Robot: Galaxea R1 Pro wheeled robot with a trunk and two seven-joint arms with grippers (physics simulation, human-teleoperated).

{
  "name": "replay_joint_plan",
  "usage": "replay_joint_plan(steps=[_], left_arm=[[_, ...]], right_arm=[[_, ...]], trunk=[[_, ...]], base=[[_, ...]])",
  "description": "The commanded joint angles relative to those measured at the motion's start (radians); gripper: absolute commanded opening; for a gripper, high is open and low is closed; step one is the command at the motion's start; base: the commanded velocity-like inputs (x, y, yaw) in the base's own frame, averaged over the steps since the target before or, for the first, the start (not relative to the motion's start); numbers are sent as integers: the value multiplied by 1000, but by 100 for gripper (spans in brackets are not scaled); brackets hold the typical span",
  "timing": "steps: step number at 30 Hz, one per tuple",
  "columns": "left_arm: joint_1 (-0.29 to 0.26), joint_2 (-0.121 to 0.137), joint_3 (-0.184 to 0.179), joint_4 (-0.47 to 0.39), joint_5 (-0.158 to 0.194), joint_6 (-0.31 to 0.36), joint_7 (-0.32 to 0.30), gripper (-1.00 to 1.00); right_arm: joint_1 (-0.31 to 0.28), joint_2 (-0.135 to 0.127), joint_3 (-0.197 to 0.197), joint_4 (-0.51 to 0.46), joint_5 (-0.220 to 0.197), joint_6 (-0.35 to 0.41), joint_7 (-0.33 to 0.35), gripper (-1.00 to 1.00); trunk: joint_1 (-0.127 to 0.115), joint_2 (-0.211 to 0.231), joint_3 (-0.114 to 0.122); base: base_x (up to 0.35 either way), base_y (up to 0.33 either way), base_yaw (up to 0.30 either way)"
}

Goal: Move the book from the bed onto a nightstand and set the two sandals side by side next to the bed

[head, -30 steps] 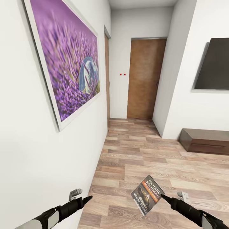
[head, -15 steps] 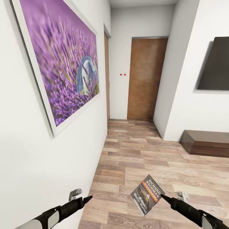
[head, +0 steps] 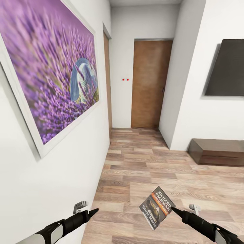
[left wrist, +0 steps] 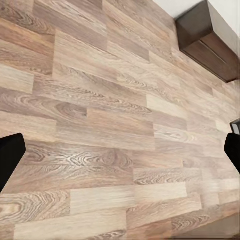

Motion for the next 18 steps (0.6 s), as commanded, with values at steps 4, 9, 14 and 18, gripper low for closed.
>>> replay_joint_plan(steps=[4,9,14,18], left_arm=[[-1,0,-1,1,4,1,-4,100],[-1,0,-1,1,4,1,-4,100],[-1,0,-1,0,4,1,-4,100],[-1,1,-1,0,4,2,-4,100]], right_arm=[[-1,0,-10,-1,10,4,4,-100],[-1,0,-10,-1,10,4,4,-100],[-1,0,-10,-1,10,4,4,-100],[-1,0,-9,-1,10,4,4,-100]], trunk=[[0,-2,-2],[0,-2,-2],[0,-2,-2],[0,-2,-2]], base=[[7,0,-273],[102,0,-98],[288,0,-11],[313,0,-2]])
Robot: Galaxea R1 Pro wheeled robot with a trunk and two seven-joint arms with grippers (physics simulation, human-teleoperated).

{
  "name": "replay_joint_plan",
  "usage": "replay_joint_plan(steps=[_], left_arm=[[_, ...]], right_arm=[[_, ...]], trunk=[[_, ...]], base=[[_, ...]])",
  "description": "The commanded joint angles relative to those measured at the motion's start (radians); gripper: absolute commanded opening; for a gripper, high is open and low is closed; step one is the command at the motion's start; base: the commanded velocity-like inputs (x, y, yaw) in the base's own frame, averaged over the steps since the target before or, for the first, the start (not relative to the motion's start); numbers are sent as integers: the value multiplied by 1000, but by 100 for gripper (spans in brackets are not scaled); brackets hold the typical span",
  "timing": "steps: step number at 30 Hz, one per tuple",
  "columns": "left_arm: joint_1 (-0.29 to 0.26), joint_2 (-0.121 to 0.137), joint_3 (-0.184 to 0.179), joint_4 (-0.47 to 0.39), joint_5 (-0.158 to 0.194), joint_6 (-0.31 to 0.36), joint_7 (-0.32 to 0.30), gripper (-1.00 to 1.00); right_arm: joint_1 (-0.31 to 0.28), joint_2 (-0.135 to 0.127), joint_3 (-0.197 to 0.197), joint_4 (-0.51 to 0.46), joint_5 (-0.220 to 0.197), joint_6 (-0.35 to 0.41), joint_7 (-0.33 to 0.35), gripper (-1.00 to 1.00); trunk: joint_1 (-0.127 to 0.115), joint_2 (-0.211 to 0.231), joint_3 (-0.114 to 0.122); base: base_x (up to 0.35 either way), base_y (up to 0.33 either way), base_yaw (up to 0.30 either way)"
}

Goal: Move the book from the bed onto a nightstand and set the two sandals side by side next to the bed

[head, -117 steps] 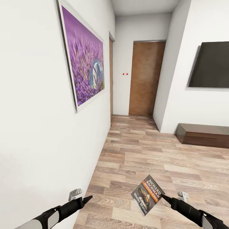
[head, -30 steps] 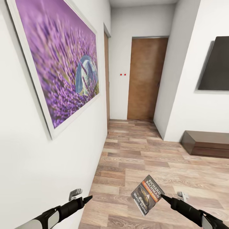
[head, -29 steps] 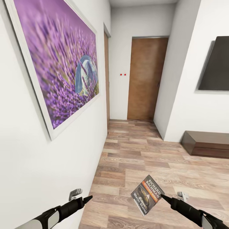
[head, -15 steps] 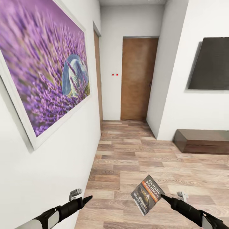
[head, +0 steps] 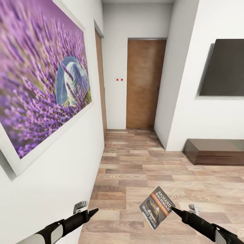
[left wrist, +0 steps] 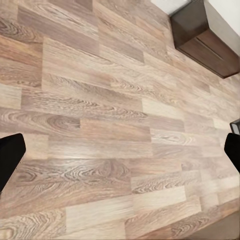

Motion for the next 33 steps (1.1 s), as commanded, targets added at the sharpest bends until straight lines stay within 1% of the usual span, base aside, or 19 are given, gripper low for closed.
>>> replay_joint_plan(steps=[1,9,18,33], left_arm=[[-1,0,-1,1,4,1,-3,100],[-1,0,-1,1,4,1,-3,100],[-1,0,-1,1,4,1,-3,100],[-1,-1,-1,1,4,1,-3,100]], right_arm=[[-1,0,-10,-1,10,4,5,-100],[-1,0,-10,-1,10,6,6,-100],[-1,0,-10,-1,10,6,6,-100],[-1,0,-10,-1,10,4,0,-100]], trunk=[[1,-2,-2],[1,-2,-2],[1,-2,-2],[1,-2,-2]], base=[[317,0,-1],[318,0,-9],[319,-10,-169],[285,-126,-11]])
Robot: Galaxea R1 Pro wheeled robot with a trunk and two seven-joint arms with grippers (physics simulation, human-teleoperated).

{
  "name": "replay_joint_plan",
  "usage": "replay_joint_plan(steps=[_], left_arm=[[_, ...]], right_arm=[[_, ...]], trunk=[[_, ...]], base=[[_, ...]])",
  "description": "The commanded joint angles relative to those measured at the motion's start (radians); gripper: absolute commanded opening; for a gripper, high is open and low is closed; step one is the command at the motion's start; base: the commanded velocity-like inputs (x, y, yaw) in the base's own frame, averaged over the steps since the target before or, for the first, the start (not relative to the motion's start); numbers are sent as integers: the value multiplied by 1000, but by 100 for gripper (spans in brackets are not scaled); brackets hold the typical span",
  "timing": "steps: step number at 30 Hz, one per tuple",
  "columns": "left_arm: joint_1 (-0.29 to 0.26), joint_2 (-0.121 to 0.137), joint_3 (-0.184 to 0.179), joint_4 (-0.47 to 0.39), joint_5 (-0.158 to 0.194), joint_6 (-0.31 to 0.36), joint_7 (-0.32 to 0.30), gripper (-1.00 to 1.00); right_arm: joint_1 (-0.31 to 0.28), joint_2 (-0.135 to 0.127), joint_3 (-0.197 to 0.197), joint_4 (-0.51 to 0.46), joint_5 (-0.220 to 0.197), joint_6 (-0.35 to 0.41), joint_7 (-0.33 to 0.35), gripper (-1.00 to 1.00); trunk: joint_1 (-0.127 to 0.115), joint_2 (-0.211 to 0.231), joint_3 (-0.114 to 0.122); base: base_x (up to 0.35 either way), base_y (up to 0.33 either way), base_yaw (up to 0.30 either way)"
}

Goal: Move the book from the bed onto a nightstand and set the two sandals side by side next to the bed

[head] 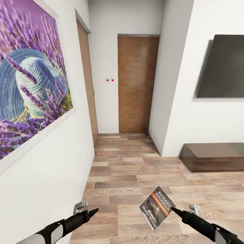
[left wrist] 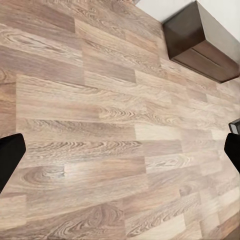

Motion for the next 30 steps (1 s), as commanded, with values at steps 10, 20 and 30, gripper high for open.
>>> replay_joint_plan(steps=[10,20,30], left_arm=[[-1,0,-1,1,4,1,-3,100],[-1,1,-1,1,4,1,-3,100],[-1,0,-1,1,4,1,-3,100]], right_arm=[[-1,0,-12,-1,9,3,4,-100],[-1,0,-11,-1,9,5,10,-100],[-1,0,-12,-1,9,5,10,-100]], trunk=[[1,-2,-2],[1,-2,-2],[1,-2,-2]], base=[[275,-108,0],[277,-111,0],[197,-67,-143]])
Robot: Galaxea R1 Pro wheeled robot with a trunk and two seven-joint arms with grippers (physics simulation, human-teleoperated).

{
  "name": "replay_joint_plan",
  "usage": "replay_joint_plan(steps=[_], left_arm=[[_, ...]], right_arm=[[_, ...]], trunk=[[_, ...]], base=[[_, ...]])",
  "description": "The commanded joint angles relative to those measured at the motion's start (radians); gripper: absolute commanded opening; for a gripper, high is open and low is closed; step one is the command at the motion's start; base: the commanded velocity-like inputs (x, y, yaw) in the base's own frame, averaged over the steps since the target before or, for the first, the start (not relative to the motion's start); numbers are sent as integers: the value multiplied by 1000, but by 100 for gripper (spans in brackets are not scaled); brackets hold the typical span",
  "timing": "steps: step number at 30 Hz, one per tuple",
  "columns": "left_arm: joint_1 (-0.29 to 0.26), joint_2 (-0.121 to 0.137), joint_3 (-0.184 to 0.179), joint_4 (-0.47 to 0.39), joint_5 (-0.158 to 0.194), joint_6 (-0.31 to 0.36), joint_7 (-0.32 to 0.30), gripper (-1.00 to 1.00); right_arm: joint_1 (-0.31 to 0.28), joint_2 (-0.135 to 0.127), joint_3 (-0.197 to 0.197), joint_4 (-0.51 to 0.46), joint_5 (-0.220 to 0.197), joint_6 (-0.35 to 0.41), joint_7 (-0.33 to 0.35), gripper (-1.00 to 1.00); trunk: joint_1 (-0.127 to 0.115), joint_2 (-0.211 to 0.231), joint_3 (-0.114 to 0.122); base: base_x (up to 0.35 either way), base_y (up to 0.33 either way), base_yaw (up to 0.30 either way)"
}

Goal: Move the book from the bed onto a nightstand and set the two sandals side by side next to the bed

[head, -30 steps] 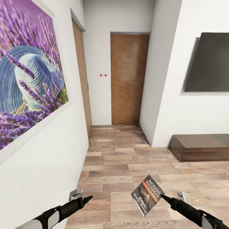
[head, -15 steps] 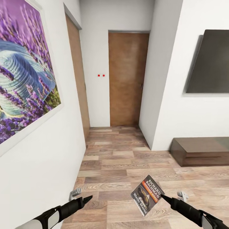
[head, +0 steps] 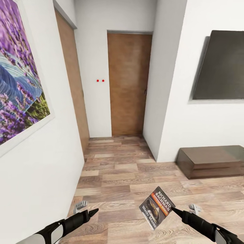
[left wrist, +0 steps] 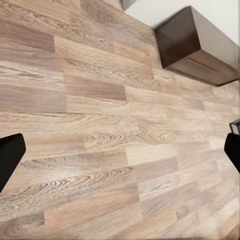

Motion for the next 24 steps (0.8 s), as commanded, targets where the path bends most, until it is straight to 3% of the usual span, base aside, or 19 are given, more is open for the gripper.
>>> replay_joint_plan(steps=[1,14,24], left_arm=[[-1,0,-1,1,4,1,-4,100],[-1,1,-1,0,4,1,-4,100],[0,1,-1,0,4,1,-3,100]], right_arm=[[-1,0,-11,-1,9,4,4,-100],[-1,0,-11,-1,9,4,5,-100],[-1,0,-11,-1,9,4,5,-100]], trunk=[[1,-2,-2],[1,-2,-2],[1,-2,-2]], base=[[29,-7,-269],[9,-1,-281],[241,0,-283]])
